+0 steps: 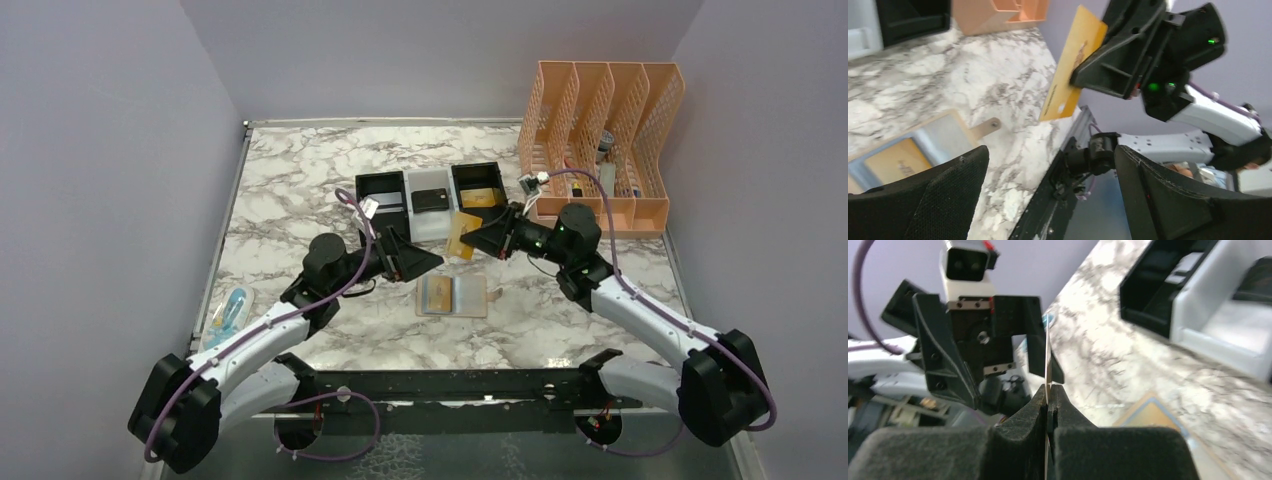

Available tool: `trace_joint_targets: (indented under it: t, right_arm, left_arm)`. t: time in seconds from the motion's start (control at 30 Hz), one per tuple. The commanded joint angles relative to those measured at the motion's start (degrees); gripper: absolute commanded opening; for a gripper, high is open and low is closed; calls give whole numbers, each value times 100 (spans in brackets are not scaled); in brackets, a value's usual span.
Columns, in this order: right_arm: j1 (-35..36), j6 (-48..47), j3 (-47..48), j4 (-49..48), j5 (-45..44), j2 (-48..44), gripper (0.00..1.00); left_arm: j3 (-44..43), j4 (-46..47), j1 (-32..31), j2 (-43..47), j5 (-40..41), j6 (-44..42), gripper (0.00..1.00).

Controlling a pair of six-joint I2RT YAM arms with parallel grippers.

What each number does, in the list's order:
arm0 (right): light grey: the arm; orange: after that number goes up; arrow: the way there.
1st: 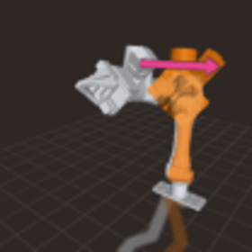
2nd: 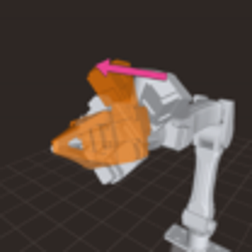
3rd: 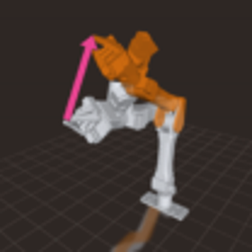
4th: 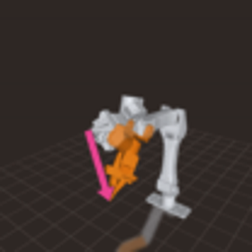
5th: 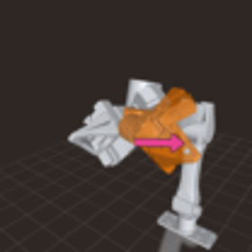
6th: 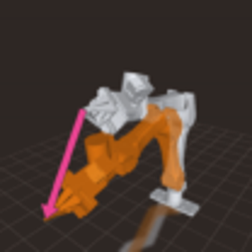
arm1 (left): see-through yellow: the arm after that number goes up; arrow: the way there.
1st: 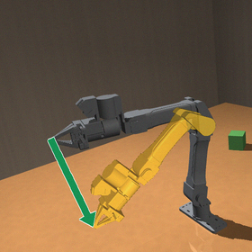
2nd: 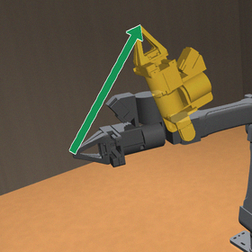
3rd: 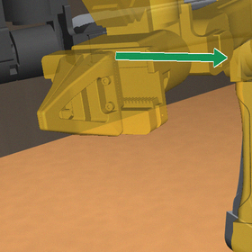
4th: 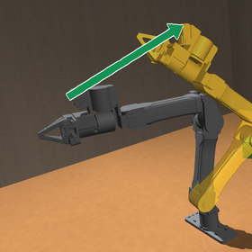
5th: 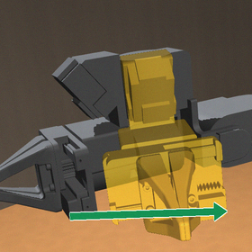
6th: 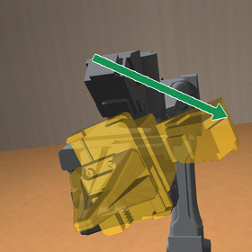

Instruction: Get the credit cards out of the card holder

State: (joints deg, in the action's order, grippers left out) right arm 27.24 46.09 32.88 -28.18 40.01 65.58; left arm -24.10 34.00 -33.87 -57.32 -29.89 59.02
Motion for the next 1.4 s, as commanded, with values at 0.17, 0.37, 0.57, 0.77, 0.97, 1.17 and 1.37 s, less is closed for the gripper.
trace_joint_targets:
  t: [0.17,0.37,0.57,0.77,0.97,1.17,1.37]
  right_arm:
    - [-44,-2421,605,2360,-2774,-629,1]
    - [-36,-3692,1083,2490,-3277,13,1]
    - [82,-5031,1217,1816,-3742,625,1]
    - [131,-7058,1427,1285,-4307,1363,1]
    - [129,-7871,1846,1161,-4498,2143,1]
    - [131,-8314,2284,1335,-4433,2942,1]
    - [102,-8614,2635,1378,-4618,3551,1]
  left_arm:
    - [-1303,-4279,30,848,2542,-2183,99]
    - [-2028,-5835,29,1112,4038,-3192,99]
    - [-2176,-6267,29,1163,4777,-3754,99]
    - [-1869,-6206,29,1244,5455,-3942,99]
    - [-1606,-6114,30,1248,5638,-3933,99]
    - [-1651,-6071,38,1129,5900,-4004,99]
    - [-1676,-6077,51,1074,5917,-4045,99]
